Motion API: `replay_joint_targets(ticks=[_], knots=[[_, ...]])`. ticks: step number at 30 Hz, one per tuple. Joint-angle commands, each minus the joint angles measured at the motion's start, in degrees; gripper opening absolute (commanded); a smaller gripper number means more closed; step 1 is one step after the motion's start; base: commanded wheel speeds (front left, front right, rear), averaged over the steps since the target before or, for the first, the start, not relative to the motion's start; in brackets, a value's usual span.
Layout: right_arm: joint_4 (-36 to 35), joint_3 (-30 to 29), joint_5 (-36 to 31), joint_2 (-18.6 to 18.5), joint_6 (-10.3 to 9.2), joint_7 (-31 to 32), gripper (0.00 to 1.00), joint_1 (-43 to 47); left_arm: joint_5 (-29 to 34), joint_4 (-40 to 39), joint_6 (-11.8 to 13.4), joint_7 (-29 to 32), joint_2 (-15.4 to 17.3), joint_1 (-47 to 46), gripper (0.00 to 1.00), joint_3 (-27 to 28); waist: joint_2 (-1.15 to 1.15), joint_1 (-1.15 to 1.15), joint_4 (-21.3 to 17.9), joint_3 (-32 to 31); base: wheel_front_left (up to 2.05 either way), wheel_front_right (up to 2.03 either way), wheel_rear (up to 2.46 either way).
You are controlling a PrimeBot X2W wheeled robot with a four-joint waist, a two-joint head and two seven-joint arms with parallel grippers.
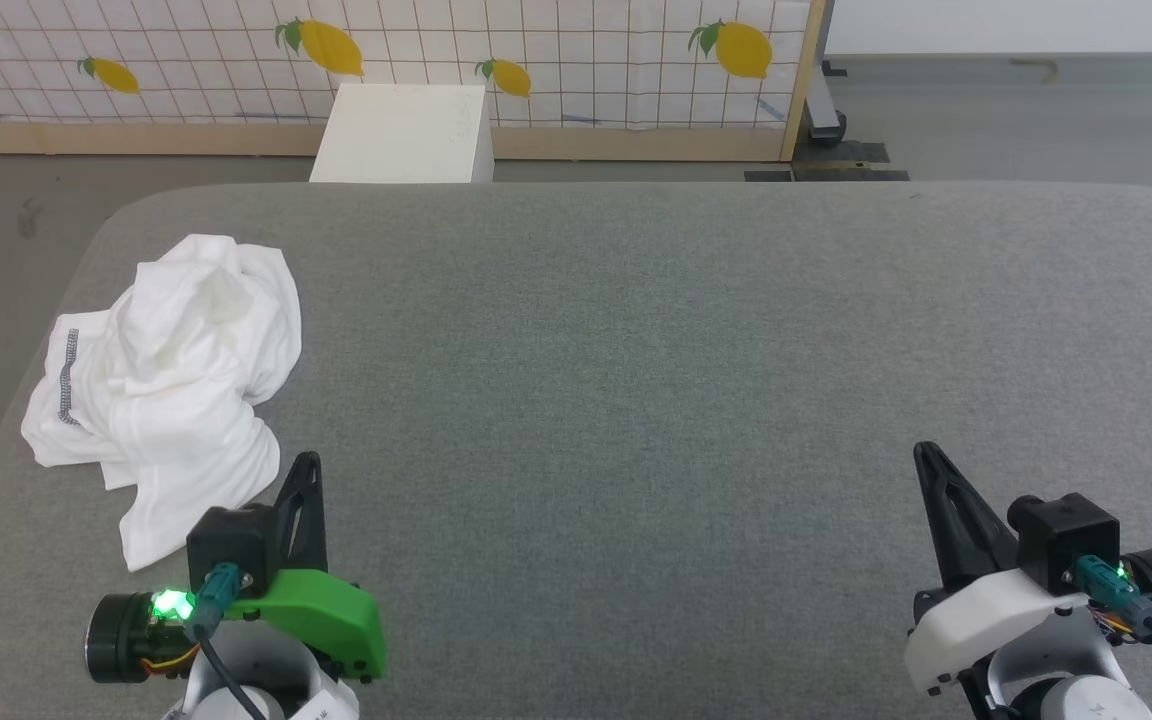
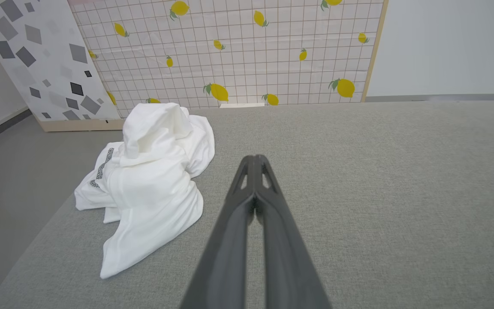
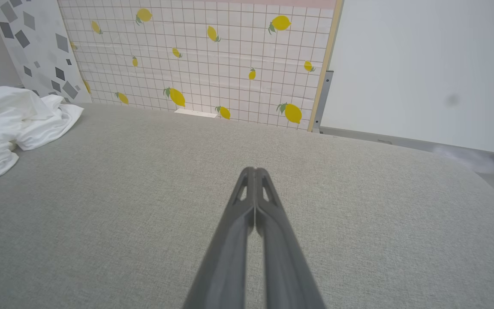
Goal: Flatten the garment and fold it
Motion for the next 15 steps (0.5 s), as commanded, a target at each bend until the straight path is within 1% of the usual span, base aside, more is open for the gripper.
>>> replay_joint_targets(ticks=[1, 15], knots=[[-0.3, 0.1, -0.4, 0.1, -0.10, 0.0, 0.00, -0.6, 0.7, -0.2, 0.4, 0.1, -0.2, 0.7, 0.00, 0.1, 0.00, 0.00, 0.0, 0.0, 0.00, 0.00, 0.00], [-0.3, 0.1, -0.4, 0.1, -0.10, 0.0, 0.00, -0.6, 0.7, -0.2, 0.4, 0.1, -0.2, 0.7, 0.00, 0.1, 0.00, 0.00, 0.0, 0.0, 0.00, 0.00, 0.00]])
